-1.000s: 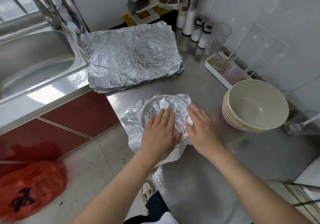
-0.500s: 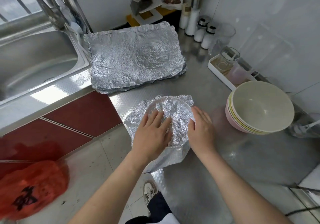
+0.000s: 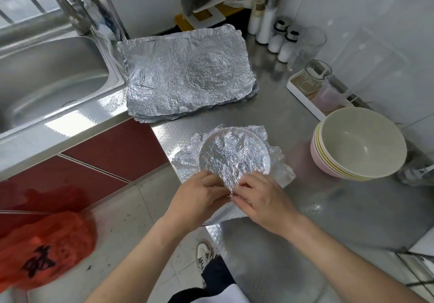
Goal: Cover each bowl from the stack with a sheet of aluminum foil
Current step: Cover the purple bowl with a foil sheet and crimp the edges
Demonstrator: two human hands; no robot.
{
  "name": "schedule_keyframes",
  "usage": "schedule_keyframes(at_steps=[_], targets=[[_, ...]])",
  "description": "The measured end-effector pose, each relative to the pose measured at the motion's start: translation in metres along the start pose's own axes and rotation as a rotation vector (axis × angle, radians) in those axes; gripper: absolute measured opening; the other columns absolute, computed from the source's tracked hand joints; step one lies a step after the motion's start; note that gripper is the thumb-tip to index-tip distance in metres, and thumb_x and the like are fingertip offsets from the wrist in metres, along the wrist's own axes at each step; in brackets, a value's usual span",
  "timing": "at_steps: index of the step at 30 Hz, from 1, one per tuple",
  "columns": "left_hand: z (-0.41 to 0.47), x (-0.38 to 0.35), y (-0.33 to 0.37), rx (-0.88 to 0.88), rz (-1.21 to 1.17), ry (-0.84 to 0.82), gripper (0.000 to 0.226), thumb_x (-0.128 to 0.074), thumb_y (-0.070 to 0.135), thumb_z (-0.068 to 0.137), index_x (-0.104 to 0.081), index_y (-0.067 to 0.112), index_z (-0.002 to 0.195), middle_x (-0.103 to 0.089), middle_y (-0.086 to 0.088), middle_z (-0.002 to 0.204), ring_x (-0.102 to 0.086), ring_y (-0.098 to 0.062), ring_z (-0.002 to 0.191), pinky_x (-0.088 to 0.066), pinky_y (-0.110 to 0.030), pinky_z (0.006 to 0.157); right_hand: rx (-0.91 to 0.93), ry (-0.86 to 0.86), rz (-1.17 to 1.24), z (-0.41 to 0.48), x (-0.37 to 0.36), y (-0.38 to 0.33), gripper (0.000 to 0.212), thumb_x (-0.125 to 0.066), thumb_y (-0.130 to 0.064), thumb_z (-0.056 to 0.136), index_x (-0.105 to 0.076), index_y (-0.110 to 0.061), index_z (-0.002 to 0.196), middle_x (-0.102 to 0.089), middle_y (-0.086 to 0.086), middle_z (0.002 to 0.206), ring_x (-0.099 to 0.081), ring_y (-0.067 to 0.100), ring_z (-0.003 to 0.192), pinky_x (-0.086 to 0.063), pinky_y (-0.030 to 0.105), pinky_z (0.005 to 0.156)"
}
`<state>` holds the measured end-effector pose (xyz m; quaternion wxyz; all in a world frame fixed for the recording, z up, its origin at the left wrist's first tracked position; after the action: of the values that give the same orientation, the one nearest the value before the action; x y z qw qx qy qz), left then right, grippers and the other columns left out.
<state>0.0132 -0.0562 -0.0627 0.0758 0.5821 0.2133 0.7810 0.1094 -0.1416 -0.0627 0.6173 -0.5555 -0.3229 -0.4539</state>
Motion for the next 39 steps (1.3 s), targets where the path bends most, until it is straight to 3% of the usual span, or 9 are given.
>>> schedule_keyframes(at_steps=[5,11,16,19,22,24,29,34,39], targets=[[0.004,-0.005,0.013,-0.098,0.094,0.034,0.026,-0.058,0.032,0.096,-0.075,0.018,0.08,-0.063,0.007,0.076,-0.055,-0.015,0.073,-0.046,-0.027,0.063,0.136,0.029,-0.101,-0.005,0.002,-0.001,0.002,-0.068,-0.015,0.084,-0.067,-0.013,0.084,-0.059,-0.001,0.083,-0.053,0.019,0.075,-0.043,0.031,0.065],[0.02,-0.014,0.033,0.012,0.181,0.103,0.028,-0.06,0.025,0.089,-0.063,0.019,0.062,-0.051,0.004,0.062,-0.047,-0.016,0.059,-0.041,-0.03,0.048,0.194,0.06,-0.183,-0.002,0.014,0.016,0.011,-0.072,-0.007,0.078,-0.067,-0.015,0.074,-0.058,-0.002,0.076,-0.056,0.022,0.077,-0.041,0.031,0.075],[0.035,-0.024,0.032,0.16,0.083,0.051,0.028,-0.051,0.038,0.084,-0.071,0.02,0.076,-0.06,0.004,0.071,-0.055,-0.019,0.066,-0.047,-0.028,0.055,-0.05,0.089,-0.125,0.002,0.029,0.048,0.029,-0.075,0.003,0.068,-0.072,-0.016,0.09,-0.06,0.001,0.096,-0.054,0.024,0.095,-0.05,0.04,0.075],[0.03,-0.016,0.025,0.159,0.062,0.019,0.026,-0.054,0.038,0.082,-0.072,0.02,0.081,-0.063,0.005,0.078,-0.055,-0.02,0.073,-0.048,-0.029,0.061,-0.209,0.203,-0.055,-0.004,0.041,0.058,0.03,-0.071,0.007,0.072,-0.073,-0.012,0.095,-0.06,0.004,0.093,-0.054,0.027,0.083,-0.051,0.041,0.067],[0.023,-0.013,0.019,0.136,0.077,0.008,0.013,-0.064,0.03,0.082,-0.073,0.021,0.083,-0.062,0.006,0.079,-0.055,-0.02,0.073,-0.048,-0.032,0.061,-0.221,0.186,-0.04,-0.008,0.032,0.049,0.033,-0.071,0.01,0.069,-0.072,-0.011,0.094,-0.059,0.005,0.092,-0.054,0.026,0.078,-0.051,0.041,0.063],[0.023,-0.016,0.019,0.115,0.102,0.018,0.017,-0.058,0.029,0.085,-0.073,0.021,0.082,-0.062,0.006,0.076,-0.055,-0.019,0.071,-0.048,-0.031,0.059,-0.198,0.141,-0.057,-0.007,0.023,0.042,0.036,-0.071,0.013,0.064,-0.07,-0.012,0.09,-0.058,0.003,0.093,-0.05,0.022,0.082,-0.051,0.039,0.062],[0.031,-0.023,0.023,0.093,0.147,0.051,0.013,-0.062,0.02,0.083,-0.068,0.018,0.071,-0.058,0.005,0.069,-0.052,-0.017,0.063,-0.046,-0.029,0.054,-0.075,0.08,-0.122,0.002,0.02,0.04,0.023,-0.067,0.006,0.065,-0.068,-0.012,0.08,-0.062,0.001,0.089,-0.046,0.019,0.085,-0.05,0.036,0.066],[0.039,-0.031,0.028,0.213,0.115,0.064,0.022,-0.051,0.026,0.085,-0.068,0.017,0.076,-0.057,0.002,0.069,-0.053,-0.02,0.064,-0.047,-0.034,0.055,-0.112,0.064,-0.044,0.011,0.03,0.051,0.03,-0.071,0.01,0.065,-0.071,-0.013,0.085,-0.061,0.001,0.094,-0.057,0.021,0.083,-0.054,0.031,0.064],[0.031,-0.024,0.019,0.282,0.097,0.025,0.022,-0.061,0.04,0.08,-0.07,0.024,0.093,-0.059,0.006,0.082,-0.053,-0.02,0.077,-0.046,-0.033,0.063,-0.231,0.104,0.11,0.0,0.03,0.05,0.025,-0.069,0.001,0.077,-0.071,-0.013,0.097,-0.055,0.002,0.098,-0.058,0.02,0.081,-0.054,0.035,0.068]])
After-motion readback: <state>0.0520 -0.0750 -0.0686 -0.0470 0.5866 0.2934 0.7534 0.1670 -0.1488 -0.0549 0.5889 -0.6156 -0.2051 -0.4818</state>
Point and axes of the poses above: each hand's wrist, its own z-axis towards the middle knuckle, its own x-axis out of the back of the hand, y = z × x, the point moved 7 cm from there along z, towards the middle knuckle
